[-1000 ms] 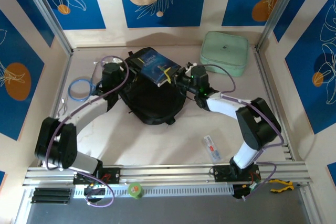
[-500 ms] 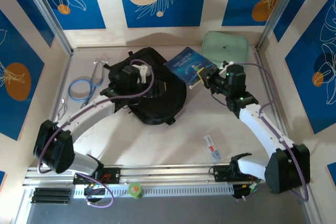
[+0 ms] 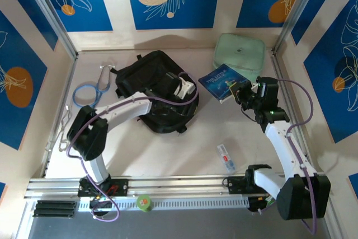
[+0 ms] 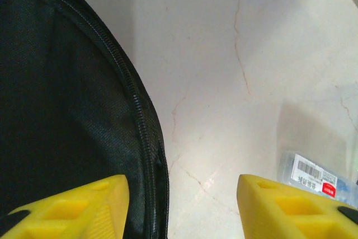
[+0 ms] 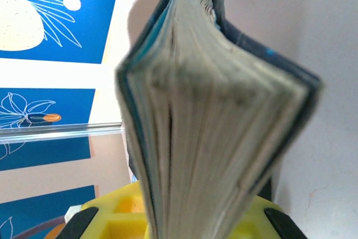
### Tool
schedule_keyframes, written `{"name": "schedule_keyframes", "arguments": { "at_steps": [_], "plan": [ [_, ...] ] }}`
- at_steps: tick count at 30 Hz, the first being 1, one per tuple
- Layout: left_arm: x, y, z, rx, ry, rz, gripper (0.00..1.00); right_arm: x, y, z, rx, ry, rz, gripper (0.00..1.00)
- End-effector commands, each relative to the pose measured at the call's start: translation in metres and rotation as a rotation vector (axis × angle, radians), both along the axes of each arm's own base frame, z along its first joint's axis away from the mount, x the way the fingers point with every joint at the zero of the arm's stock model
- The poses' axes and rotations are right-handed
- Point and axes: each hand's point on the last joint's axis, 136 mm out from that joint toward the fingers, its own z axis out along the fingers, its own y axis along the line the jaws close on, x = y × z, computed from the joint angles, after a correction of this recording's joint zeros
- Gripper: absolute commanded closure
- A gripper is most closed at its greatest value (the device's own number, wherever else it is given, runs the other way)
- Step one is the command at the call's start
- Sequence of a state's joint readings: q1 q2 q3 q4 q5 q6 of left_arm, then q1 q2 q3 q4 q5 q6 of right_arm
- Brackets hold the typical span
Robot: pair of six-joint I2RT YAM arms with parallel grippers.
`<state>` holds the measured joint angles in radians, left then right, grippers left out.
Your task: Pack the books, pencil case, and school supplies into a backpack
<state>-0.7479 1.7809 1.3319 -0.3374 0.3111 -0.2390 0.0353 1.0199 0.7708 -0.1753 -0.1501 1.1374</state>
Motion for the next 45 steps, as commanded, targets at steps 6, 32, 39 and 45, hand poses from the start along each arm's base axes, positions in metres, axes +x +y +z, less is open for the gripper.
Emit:
{"name": "schedule_keyframes", "arguments": {
  "at_steps": [6,32,39,45],
  "plan": [
    [0.002,-0.001,-0.024,0.133,0.047,-0.068,0.58,-0.001,0.001,0.016,0.012,-0.043,0.006,0.97],
    [0.018,-0.002,-0.021,0.149,0.090,-0.029,0.96,-0.026,-0.003,0.002,-0.031,-0.003,0.005,0.98],
    [0.035,0.015,0.034,0.085,-0.011,0.053,1.00,-0.042,-0.009,0.006,-0.062,-0.030,0.026,0.98],
    [0.051,0.031,0.082,0.042,-0.155,0.130,1.00,-0.060,-0.003,0.007,-0.064,-0.059,0.086,0.98]
  ]
}}
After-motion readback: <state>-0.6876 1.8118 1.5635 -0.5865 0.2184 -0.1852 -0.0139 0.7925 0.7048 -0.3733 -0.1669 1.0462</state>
